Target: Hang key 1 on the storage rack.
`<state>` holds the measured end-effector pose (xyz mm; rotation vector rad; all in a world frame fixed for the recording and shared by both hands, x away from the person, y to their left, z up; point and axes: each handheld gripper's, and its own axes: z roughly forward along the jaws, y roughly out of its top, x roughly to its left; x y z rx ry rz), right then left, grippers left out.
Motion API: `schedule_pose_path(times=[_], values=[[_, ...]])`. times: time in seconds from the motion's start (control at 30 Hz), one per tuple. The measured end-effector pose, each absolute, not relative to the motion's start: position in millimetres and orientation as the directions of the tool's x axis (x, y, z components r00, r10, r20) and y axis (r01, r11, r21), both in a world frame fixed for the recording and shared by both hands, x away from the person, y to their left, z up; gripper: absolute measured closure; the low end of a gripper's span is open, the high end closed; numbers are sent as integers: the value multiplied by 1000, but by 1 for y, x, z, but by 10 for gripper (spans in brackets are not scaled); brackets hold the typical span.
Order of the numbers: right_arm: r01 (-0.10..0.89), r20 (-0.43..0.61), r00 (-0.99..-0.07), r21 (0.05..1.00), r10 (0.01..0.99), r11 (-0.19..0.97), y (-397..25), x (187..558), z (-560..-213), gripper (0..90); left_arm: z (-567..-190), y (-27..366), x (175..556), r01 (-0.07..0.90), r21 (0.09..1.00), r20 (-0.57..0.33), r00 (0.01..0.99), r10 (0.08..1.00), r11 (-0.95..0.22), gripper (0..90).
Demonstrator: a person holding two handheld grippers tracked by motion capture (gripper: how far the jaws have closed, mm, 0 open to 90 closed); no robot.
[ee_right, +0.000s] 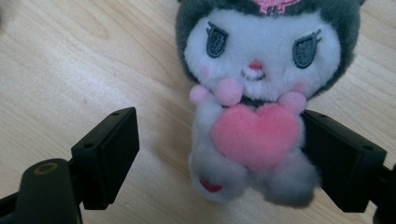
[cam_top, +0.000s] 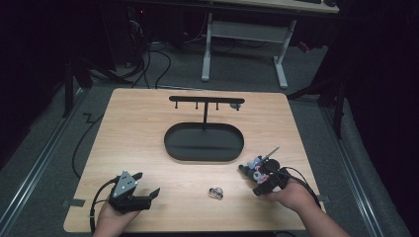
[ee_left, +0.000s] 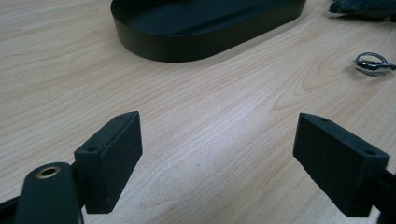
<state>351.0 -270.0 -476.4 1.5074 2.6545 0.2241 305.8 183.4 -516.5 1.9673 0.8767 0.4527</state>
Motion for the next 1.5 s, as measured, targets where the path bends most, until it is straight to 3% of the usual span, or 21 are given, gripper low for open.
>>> schedule_pose_path(times=[0.33, 0.43, 0.73, 1.5], values=[[867, -6, -481, 143, 877, 477, -281, 359, -484, 243, -518, 183, 305, 400, 850, -30, 687, 726, -344, 167], [867, 18, -484, 147, 875, 477, -285, 358, -488, 320, -518, 183, 305, 401, 849, -32, 691, 722, -345, 170], [859, 11, -495, 156, 869, 487, -284, 356, -487, 438, -518, 182, 305, 397, 848, -31, 698, 715, -350, 176], [847, 89, -517, 195, 852, 494, -278, 349, -449, 485, -517, 184, 304, 395, 855, -37, 694, 719, -337, 182]])
